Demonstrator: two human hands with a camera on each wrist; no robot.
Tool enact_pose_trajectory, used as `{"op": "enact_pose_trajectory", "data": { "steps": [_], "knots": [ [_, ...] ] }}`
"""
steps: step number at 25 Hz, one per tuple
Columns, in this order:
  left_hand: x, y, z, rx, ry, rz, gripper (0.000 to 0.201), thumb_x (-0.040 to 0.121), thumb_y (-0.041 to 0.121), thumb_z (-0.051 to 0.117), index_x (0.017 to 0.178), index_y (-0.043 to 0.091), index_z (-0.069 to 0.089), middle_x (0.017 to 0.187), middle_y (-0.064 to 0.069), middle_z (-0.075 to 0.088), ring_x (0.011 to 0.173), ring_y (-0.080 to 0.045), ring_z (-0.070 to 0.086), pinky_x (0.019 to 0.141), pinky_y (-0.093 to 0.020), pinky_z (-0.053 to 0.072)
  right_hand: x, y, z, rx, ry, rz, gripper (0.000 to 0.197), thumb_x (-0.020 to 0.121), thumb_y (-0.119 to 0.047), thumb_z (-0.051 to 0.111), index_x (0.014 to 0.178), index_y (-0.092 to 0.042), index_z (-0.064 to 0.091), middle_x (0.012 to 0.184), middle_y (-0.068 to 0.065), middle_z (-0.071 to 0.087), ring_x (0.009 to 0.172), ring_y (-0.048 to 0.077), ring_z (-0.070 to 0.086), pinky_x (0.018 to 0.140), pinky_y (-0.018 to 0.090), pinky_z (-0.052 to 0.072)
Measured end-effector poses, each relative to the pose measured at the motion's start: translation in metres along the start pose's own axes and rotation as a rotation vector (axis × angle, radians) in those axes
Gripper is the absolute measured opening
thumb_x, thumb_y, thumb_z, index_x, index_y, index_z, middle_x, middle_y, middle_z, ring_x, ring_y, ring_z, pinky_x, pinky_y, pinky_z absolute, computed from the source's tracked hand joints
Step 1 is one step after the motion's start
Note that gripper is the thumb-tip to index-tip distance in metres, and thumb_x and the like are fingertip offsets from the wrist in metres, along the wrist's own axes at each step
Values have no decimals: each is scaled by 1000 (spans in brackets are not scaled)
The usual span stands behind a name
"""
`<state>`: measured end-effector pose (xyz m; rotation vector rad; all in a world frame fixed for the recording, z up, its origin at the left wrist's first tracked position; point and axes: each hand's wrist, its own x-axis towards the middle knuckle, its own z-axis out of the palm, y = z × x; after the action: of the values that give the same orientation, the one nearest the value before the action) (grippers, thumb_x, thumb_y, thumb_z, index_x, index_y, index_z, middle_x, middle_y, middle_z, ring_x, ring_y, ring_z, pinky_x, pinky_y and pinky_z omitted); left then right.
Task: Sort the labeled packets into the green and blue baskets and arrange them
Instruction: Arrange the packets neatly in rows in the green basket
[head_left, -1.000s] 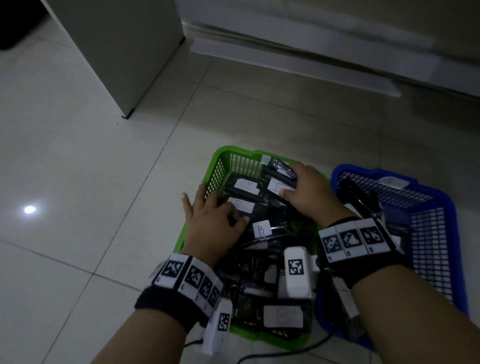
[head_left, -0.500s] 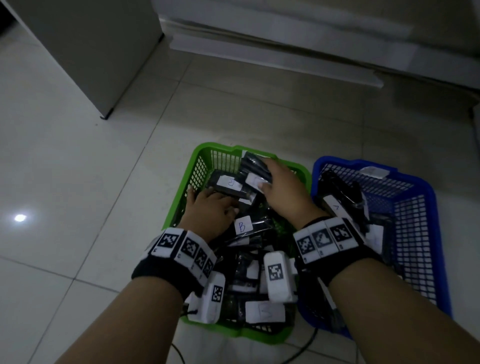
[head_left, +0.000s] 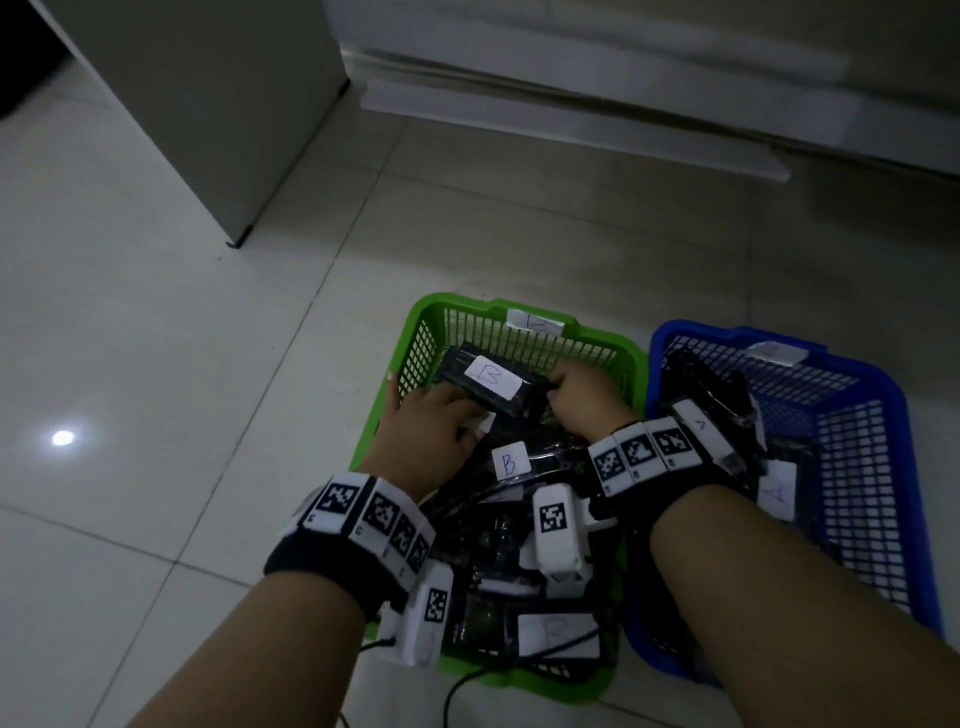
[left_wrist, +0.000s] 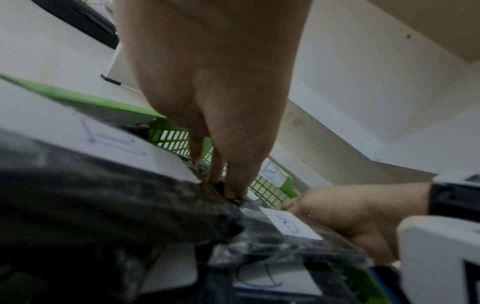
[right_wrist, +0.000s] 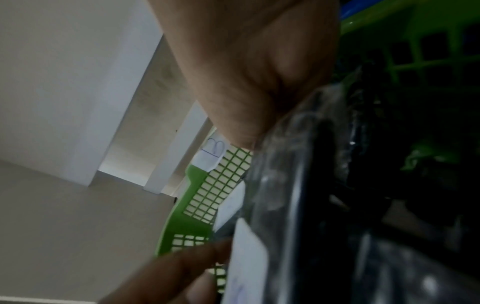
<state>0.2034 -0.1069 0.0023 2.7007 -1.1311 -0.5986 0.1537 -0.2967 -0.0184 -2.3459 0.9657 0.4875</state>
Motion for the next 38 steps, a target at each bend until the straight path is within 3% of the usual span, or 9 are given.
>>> {"op": "enact_pose_trajectory", "data": {
  "steps": [2,5,11,20,25,29,31,35,38],
  "knots": [
    [6,1,1,18,35,40,35,93,45,43,128,44,50,146,12,34,137,-21,27,115,-56,-5,8,3,4,30,-53,-14,34,92,-7,50,125,-5,55,129,17,56,114,33,55,95,35,47],
    [13,4,0,36,47,69,32,93,44,46,123,41,56,150,10,27,139,-23,19,116,-55,-3,19,-1,10,43,-78,-32,25,86,-12,56,109,-5,64,111,17,65,98,30,62,88,38,52],
    [16,4,4,74,-23,35,37,94,46,42,129,41,51,137,5,37,129,-23,35,116,-55,-1,20,-1,14,350,-93,62,28,75,-15,71,93,6,68,94,18,71,86,31,68,80,38,57],
    [23,3,17,63,-82,-15,42,97,47,33,137,40,43,144,10,37,134,-26,33,115,-53,-3,-51,1,-23,716,617,-14,25,82,-10,58,106,-16,52,87,4,60,71,21,58,62,29,50],
    [25,-8,13,-104,35,3,50,80,32,34,120,19,63,127,-6,56,112,-29,53,99,-40,41,-44,-6,-18,1210,332,186,16,84,-3,59,72,-14,55,80,9,64,72,27,66,65,41,59],
    [18,-7,7,-285,136,-83,41,83,10,49,123,6,53,124,-16,49,109,-32,51,92,-38,43,-32,-20,-7,1064,119,220,25,85,-6,65,64,-11,53,66,5,56,53,16,48,51,27,42],
    [13,-6,4,-343,227,-123,46,81,5,54,126,6,46,126,-15,44,108,-31,49,90,-35,41,-27,-26,-3,1040,-1,210,17,85,5,60,72,-4,55,71,10,57,56,19,53,58,31,50],
    [16,-13,14,-240,155,75,54,81,36,31,128,24,55,138,-2,47,122,-27,47,104,-40,39,-16,-21,5,906,49,200,21,74,5,60,94,9,59,93,19,65,84,35,67,84,49,55],
    [19,-14,22,-54,-41,35,57,88,60,21,137,40,43,151,12,32,140,-23,27,114,-43,26,-10,-11,10,944,243,208,34,70,-10,57,103,-10,50,91,11,62,80,29,63,73,40,52]
  ]
}}
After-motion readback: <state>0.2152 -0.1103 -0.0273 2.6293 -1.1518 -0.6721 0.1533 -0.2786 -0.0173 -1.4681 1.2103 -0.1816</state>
